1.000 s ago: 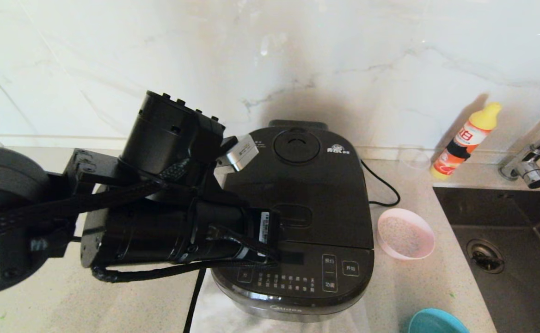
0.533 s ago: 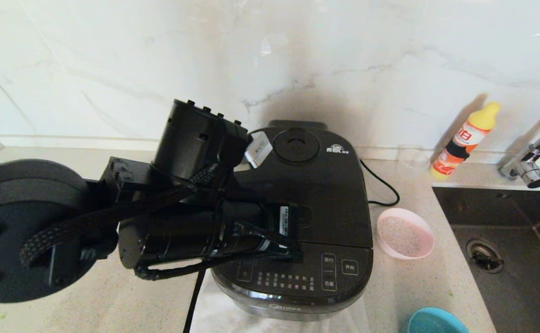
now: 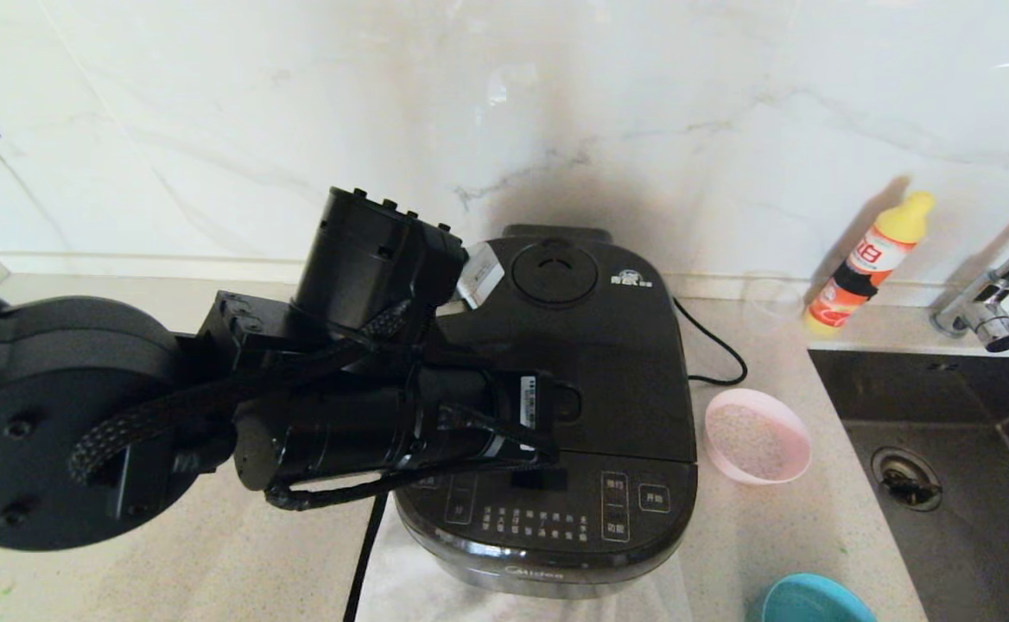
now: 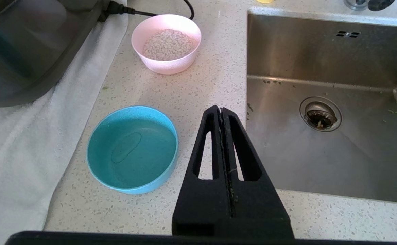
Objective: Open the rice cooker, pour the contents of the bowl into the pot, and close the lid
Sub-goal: Open the rice cooker
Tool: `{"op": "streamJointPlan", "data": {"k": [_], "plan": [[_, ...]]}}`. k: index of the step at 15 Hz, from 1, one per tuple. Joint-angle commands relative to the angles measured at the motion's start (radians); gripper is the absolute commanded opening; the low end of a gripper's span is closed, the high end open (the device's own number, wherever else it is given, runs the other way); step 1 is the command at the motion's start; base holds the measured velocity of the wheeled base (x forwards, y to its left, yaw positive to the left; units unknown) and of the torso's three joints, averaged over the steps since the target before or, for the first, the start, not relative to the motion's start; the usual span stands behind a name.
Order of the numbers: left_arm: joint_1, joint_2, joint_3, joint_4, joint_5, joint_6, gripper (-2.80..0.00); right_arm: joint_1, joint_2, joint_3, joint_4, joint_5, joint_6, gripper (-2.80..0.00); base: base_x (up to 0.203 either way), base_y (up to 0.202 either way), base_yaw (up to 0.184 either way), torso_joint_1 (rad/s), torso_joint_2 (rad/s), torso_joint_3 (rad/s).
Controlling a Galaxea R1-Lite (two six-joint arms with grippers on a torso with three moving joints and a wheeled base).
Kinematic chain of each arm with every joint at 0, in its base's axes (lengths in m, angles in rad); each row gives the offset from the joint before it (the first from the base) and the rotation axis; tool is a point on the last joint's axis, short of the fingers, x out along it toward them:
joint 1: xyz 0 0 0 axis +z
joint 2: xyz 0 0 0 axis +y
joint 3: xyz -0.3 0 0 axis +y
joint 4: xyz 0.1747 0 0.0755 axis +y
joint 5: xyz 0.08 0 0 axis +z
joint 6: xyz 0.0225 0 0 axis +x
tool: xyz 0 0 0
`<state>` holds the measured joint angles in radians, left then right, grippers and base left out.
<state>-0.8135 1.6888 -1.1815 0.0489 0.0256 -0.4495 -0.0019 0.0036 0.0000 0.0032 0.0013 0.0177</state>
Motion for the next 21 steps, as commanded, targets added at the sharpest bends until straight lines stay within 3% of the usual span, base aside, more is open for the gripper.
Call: {"op": "streamJointPlan", "data": {"k": [1, 3, 8, 21], "plan": [[0.003, 0.009, 0.008, 0.003, 0.004, -0.002, -2.8, 0.0, 0.0, 0.0, 0.0, 0.0, -0.001, -2.8, 0.0, 0.0, 0.0, 0.0, 0.0, 0.0], [0.004, 0.025, 0.017, 0.0, 0.034, -0.003, -2.8, 0.0, 0.001, 0.0, 0.0, 0.0, -0.001, -2.8, 0.0, 0.0, 0.0, 0.0, 0.0, 0.0], [0.004, -0.03, 0.015, -0.098, 0.037, -0.007, -2.8, -0.001, 0.001, 0.0, 0.0, 0.0, 0.0, -2.8, 0.0, 0.0, 0.0, 0.0, 0.0, 0.0], [0.008, -0.281, -0.141, -0.114, 0.111, 0.003, -2.8, 0.0, 0.001, 0.0, 0.0, 0.0, -0.001, -2.8, 0.0, 0.0, 0.0, 0.0, 0.0, 0.0]]}}
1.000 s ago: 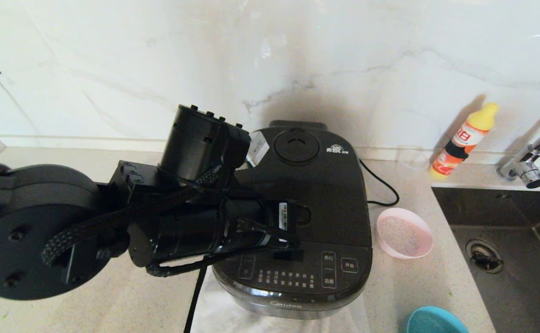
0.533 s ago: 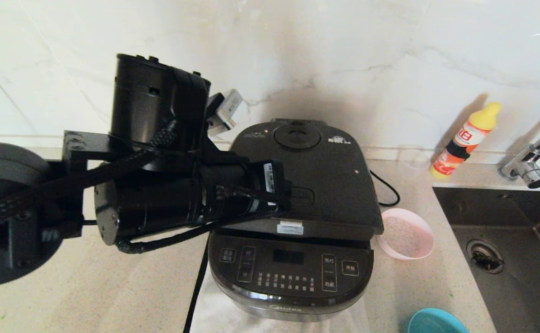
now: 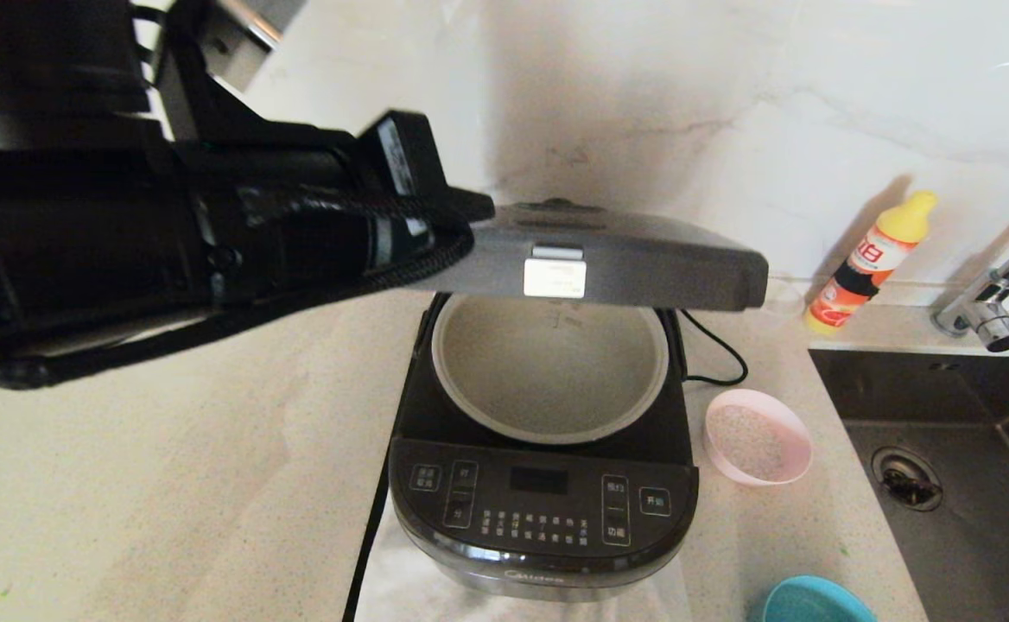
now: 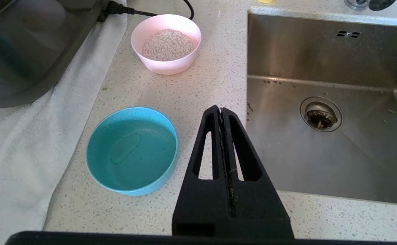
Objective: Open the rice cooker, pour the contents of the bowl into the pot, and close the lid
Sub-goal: Open the rice cooker
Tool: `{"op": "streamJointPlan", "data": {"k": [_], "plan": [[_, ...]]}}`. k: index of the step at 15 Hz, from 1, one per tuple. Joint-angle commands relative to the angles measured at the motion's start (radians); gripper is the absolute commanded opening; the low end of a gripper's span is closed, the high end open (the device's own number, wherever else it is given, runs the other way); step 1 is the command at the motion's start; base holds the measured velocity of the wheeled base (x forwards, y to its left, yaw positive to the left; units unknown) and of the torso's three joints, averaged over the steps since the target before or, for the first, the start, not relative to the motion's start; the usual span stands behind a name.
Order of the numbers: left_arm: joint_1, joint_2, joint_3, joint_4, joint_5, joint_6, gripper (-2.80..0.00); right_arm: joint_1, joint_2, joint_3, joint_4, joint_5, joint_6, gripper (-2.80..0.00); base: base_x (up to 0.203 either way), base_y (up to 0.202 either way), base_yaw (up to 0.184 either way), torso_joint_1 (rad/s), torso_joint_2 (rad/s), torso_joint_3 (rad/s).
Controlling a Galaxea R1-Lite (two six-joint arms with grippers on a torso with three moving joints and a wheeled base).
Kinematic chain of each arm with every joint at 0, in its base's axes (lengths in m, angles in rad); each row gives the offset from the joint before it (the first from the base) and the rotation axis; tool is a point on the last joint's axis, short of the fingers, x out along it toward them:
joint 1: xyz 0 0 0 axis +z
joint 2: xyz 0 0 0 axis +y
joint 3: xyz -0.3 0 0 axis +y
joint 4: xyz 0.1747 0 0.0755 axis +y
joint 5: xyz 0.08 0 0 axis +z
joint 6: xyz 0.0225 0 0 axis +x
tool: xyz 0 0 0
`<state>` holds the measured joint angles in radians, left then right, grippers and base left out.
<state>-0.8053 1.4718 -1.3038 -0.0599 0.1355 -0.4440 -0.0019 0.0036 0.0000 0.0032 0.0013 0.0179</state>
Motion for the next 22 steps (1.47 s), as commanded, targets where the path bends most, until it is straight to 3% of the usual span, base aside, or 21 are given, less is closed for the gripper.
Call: {"op": "streamJointPlan", "data": {"k": [1, 6, 9, 10, 11, 12, 13, 15, 17, 19, 22], "plan": [[0.0, -0.086, -0.037, -0.008, 0.002, 0.001, -2.8, 0.0, 0.001, 0.0, 0.0, 0.0, 0.001, -2.8, 0.0, 0.0, 0.0, 0.0, 0.0, 0.0], [0.018, -0.224, -0.085, 0.008, 0.001, 0.039, -2.8, 0.0, 0.001, 0.0, 0.0, 0.0, 0.001, -2.8, 0.0, 0.0, 0.0, 0.0, 0.0, 0.0], [0.024, -0.334, 0.012, 0.074, -0.003, 0.037, -2.8, 0.0, 0.001, 0.0, 0.0, 0.0, 0.0, -2.8, 0.0, 0.0, 0.0, 0.0, 0.0, 0.0], [0.024, -0.375, 0.064, 0.147, -0.009, 0.036, -2.8, -0.001, 0.001, 0.0, 0.0, 0.0, -0.001, -2.8, 0.0, 0.0, 0.0, 0.0, 0.0, 0.0], [0.023, -0.417, 0.118, 0.25, -0.029, 0.034, -2.8, 0.0, 0.001, 0.0, 0.0, 0.0, -0.001, -2.8, 0.0, 0.0, 0.0, 0.0, 0.0, 0.0], [0.023, -0.443, 0.166, 0.318, -0.089, 0.023, -2.8, -0.001, 0.001, 0.0, 0.0, 0.0, 0.0, -2.8, 0.0, 0.0, 0.0, 0.0, 0.0, 0.0], [0.024, -0.466, 0.21, 0.353, -0.173, -0.005, -2.8, 0.0, 0.001, 0.0, 0.0, 0.0, -0.001, -2.8, 0.0, 0.0, 0.0, 0.0, 0.0, 0.0], [0.024, -0.486, 0.295, 0.378, -0.264, -0.049, -2.8, 0.0, 0.001, 0.0, 0.0, 0.0, 0.001, -2.8, 0.0, 0.0, 0.0, 0.0, 0.0, 0.0], [0.025, -0.448, 0.353, 0.372, -0.333, -0.061, -2.8, 0.0, 0.001, 0.0, 0.0, 0.0, -0.001, -2.8, 0.0, 0.0, 0.0, 0.0, 0.0, 0.0], [0.025, -0.367, 0.366, 0.319, -0.354, -0.065, -2.8, 0.0, 0.001, 0.0, 0.0, 0.0, -0.001, -2.8, 0.0, 0.0, 0.0, 0.0, 0.0, 0.0], [0.025, -0.245, 0.373, 0.095, -0.383, -0.108, -2.8, 0.0, 0.001, 0.0, 0.0, 0.0, -0.001, -2.8, 0.0, 0.0, 0.0, 0.0, 0.0, 0.0]]}}
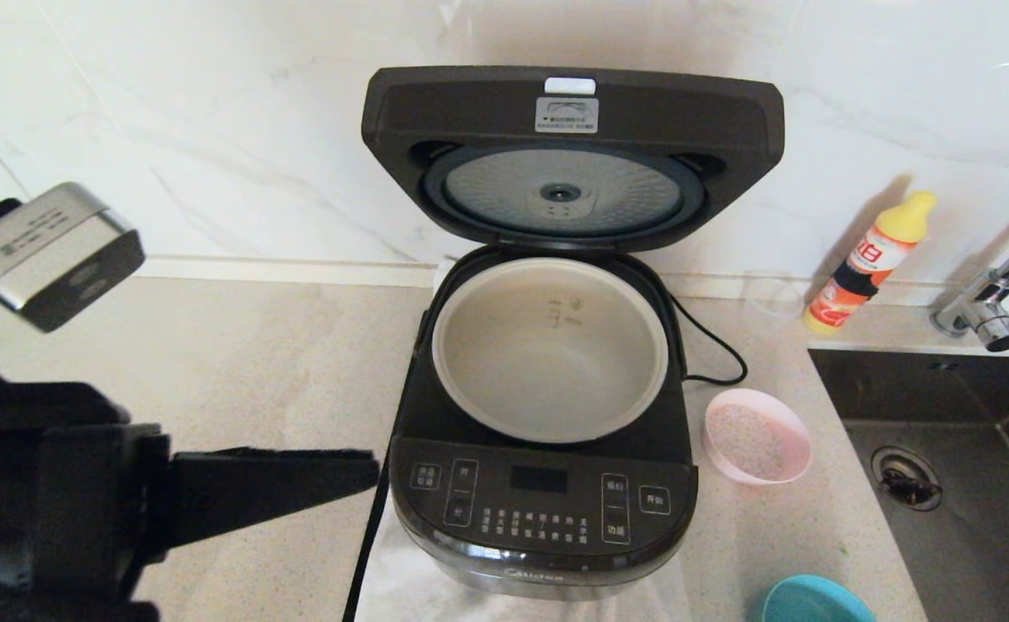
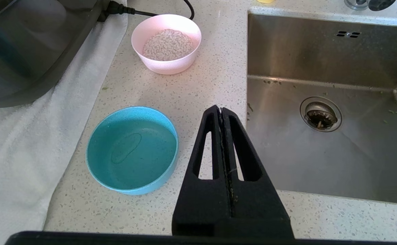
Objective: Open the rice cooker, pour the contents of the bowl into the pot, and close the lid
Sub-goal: Open the rice cooker
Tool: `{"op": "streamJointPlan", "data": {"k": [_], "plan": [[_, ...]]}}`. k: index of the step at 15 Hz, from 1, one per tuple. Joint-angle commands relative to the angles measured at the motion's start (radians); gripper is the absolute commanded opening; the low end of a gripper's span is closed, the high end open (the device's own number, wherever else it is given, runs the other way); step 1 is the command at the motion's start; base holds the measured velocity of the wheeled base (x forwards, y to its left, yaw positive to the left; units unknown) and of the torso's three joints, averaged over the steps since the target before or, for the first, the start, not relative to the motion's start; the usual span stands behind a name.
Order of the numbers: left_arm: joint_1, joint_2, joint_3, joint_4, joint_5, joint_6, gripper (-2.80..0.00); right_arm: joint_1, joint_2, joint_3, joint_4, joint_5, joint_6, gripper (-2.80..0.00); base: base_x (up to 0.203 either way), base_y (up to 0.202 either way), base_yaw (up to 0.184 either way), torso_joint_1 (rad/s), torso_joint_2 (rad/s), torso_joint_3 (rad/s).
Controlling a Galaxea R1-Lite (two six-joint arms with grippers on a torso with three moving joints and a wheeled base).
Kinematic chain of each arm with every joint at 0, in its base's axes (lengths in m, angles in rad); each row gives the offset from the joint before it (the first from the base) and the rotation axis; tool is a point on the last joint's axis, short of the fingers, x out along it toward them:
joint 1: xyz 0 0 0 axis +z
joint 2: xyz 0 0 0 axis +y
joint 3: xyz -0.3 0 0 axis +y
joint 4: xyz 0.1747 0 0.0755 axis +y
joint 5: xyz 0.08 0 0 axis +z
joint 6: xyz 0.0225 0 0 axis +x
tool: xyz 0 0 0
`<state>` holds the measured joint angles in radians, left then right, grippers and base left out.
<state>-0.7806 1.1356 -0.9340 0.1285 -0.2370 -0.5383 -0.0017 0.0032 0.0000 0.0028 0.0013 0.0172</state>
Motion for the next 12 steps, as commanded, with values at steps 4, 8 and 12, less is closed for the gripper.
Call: {"op": "streamJointPlan", "data": {"k": [4, 8, 12], "plan": [[0.006, 0.226, -0.072, -0.236, -0.03, -0.037, -2.8, -0.001, 0.001, 0.0, 0.0, 0.0, 0.001, -2.8, 0.0, 0.0, 0.0, 0.0, 0.0, 0.0], [0.043, 0.308, -0.177, -0.244, -0.032, -0.036, -2.8, -0.001, 0.001, 0.0, 0.0, 0.0, 0.001, -2.8, 0.0, 0.0, 0.0, 0.0, 0.0, 0.0], [0.074, 0.372, -0.255, -0.25, -0.032, -0.032, -2.8, 0.0, 0.001, 0.0, 0.0, 0.0, 0.0, -2.8, 0.0, 0.0, 0.0, 0.0, 0.0, 0.0]]}}
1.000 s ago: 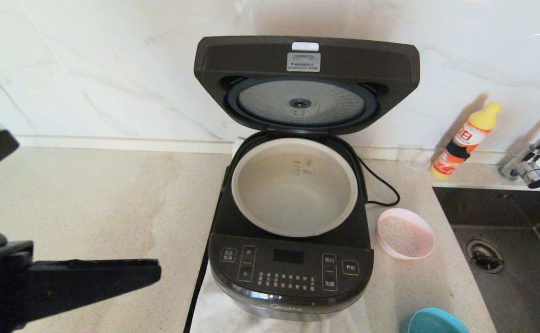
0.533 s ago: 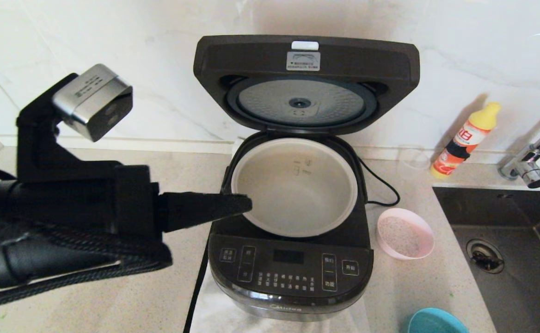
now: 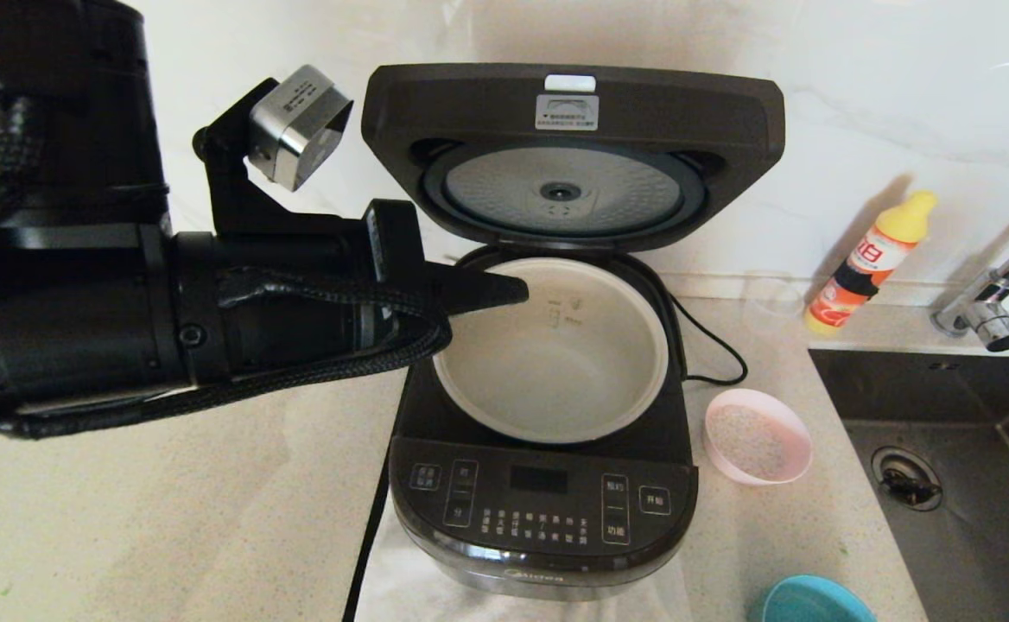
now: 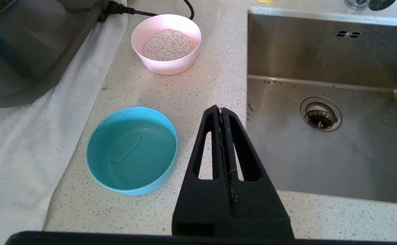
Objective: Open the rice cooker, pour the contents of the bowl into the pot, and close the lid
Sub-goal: Open the rice cooker
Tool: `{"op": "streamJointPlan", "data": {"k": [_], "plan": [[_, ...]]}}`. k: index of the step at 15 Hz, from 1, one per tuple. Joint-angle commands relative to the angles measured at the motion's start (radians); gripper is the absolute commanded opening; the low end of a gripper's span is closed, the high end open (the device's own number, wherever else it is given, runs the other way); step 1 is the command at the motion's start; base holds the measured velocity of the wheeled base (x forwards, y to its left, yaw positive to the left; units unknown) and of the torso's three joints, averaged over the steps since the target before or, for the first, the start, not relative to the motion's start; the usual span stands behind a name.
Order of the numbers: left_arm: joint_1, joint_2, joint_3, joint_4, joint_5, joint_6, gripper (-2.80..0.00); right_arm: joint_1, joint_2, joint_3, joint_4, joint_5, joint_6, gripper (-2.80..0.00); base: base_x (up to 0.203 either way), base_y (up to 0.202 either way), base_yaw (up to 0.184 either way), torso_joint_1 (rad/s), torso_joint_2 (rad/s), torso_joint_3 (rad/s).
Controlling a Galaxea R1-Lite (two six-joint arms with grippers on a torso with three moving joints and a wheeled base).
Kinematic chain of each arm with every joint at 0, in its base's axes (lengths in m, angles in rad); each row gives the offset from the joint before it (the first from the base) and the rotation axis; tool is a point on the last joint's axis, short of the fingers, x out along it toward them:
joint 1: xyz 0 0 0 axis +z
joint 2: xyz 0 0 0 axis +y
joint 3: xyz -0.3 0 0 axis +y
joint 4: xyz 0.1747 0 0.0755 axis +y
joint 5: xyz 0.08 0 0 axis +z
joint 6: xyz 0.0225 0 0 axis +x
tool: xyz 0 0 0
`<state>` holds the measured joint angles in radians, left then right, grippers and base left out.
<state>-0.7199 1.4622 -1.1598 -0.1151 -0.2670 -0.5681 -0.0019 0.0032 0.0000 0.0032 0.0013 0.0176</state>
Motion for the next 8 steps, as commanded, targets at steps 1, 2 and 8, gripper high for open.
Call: {"op": "streamJointPlan", "data": {"k": [1, 2, 8], "plan": [[0.023, 0.062, -0.038, -0.024, -0.003, -0.003, -2.8, 0.0, 0.001, 0.0, 0.0, 0.0, -0.001, -2.8, 0.0, 0.0, 0.0, 0.0, 0.0, 0.0], [0.028, 0.08, -0.048, -0.048, -0.003, -0.004, -2.8, 0.0, 0.001, 0.0, 0.0, 0.0, 0.001, -2.8, 0.0, 0.0, 0.0, 0.0, 0.0, 0.0], [0.034, 0.138, -0.11, -0.088, 0.002, -0.004, -2.8, 0.0, 0.001, 0.0, 0.0, 0.0, 0.0, -2.8, 0.0, 0.0, 0.0, 0.0, 0.0, 0.0]]}}
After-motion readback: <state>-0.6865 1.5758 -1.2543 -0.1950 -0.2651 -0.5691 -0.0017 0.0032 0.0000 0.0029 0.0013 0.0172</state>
